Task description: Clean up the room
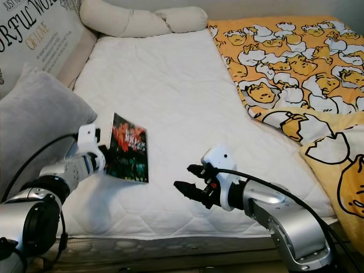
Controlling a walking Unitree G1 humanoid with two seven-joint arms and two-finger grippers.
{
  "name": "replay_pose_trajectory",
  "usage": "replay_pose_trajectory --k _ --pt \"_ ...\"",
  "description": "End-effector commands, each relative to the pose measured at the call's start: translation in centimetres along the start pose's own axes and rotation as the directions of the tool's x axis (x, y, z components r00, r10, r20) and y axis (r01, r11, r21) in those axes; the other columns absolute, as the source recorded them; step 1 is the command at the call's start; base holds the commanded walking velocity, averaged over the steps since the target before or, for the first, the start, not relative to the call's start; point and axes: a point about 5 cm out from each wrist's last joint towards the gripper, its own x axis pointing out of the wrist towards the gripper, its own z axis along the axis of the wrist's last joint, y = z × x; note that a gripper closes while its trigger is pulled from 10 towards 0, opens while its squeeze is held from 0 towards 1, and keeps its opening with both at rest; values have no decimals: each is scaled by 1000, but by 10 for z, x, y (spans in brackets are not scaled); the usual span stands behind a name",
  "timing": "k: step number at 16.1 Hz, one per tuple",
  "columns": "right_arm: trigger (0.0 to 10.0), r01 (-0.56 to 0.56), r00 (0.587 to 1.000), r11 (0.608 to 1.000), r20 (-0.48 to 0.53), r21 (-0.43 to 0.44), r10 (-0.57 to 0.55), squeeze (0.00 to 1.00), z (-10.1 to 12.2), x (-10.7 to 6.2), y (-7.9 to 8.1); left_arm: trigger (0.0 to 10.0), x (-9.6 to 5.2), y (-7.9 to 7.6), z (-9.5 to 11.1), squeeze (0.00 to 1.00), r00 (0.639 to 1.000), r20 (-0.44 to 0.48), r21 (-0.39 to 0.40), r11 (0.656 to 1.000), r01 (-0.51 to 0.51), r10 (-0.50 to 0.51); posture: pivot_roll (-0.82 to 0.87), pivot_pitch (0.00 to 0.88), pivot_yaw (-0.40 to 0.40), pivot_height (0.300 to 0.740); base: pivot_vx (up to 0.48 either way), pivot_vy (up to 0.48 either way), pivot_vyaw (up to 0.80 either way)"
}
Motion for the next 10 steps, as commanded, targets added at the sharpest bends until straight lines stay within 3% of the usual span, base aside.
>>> replay_pose_trajectory --k 1,9,10 --pt "10000 -16 1000 1000 1 -17 16 0 4 0 5 10000 -1 0 14 1000 999 33 63 998 -8 6 -326 54 87 740 0 0 0" --pt "10000 -24 1000 999 -7 -32 24 0 7 3 4 10000 -14 29 23 1000 992 -5 238 964 -120 124 -317 43 83 740 0 0 0" --pt "10000 -2 1000 1000 8 -26 2 0 6 5 2 10000 -18 35 35 1000 992 43 327 936 -128 121 -294 21 80 740 0 0 0"
